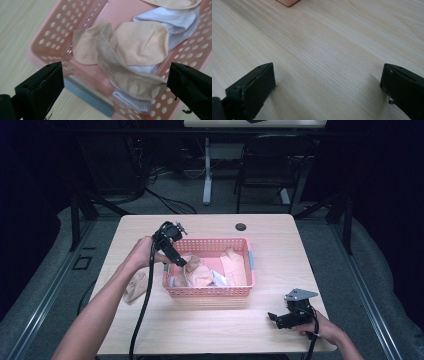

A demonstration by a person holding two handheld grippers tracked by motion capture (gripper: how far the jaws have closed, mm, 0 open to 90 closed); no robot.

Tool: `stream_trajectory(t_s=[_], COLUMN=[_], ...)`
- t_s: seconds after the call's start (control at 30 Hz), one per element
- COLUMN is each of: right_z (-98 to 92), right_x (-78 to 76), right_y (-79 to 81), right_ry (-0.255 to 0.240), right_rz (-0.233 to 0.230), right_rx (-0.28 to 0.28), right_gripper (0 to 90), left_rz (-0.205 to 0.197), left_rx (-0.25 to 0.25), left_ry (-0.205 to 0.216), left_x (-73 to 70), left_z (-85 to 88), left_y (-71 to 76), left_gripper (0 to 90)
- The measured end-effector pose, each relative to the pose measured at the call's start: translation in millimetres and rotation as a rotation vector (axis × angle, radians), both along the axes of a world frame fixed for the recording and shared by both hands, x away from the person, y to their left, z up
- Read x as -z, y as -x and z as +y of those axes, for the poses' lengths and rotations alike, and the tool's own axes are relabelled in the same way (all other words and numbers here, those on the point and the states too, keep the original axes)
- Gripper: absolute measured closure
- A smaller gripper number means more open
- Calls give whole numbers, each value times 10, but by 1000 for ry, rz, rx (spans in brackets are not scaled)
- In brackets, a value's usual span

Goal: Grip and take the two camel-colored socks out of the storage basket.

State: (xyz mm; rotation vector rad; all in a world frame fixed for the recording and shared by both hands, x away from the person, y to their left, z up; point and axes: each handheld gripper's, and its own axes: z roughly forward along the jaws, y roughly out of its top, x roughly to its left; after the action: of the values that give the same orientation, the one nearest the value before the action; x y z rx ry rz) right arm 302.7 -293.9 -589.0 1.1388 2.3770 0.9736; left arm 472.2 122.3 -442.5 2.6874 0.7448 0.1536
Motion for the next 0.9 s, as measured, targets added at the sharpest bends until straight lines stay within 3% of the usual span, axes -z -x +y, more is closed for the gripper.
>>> stream_trajectory(t_s=[0.23,0.33,0.6,0.8,0.83,0.9], right_z=[1,1,0,0,0,1], right_x=[1,1,0,0,0,1], right_y=[0,0,0,1,1,1], right_ry=[-1,-1,0,0,0,-1], right_rz=[0,0,0,0,1,0], right_rx=[0,0,0,0,0,0], right_gripper=[0,0,0,0,0,0], left_rz=[41,52,86,114,108,110], left_rx=[5,-2,-13,-20,-21,-12], left_ry=[-15,-55,-67,-75,-73,-85], left_x=[204,356,537,618,623,640], left_z=[-131,-179,-188,-174,-173,-174], left_y=[-89,-110,-141,-146,-138,-124], left_gripper=[48,53,85,227,320,387])
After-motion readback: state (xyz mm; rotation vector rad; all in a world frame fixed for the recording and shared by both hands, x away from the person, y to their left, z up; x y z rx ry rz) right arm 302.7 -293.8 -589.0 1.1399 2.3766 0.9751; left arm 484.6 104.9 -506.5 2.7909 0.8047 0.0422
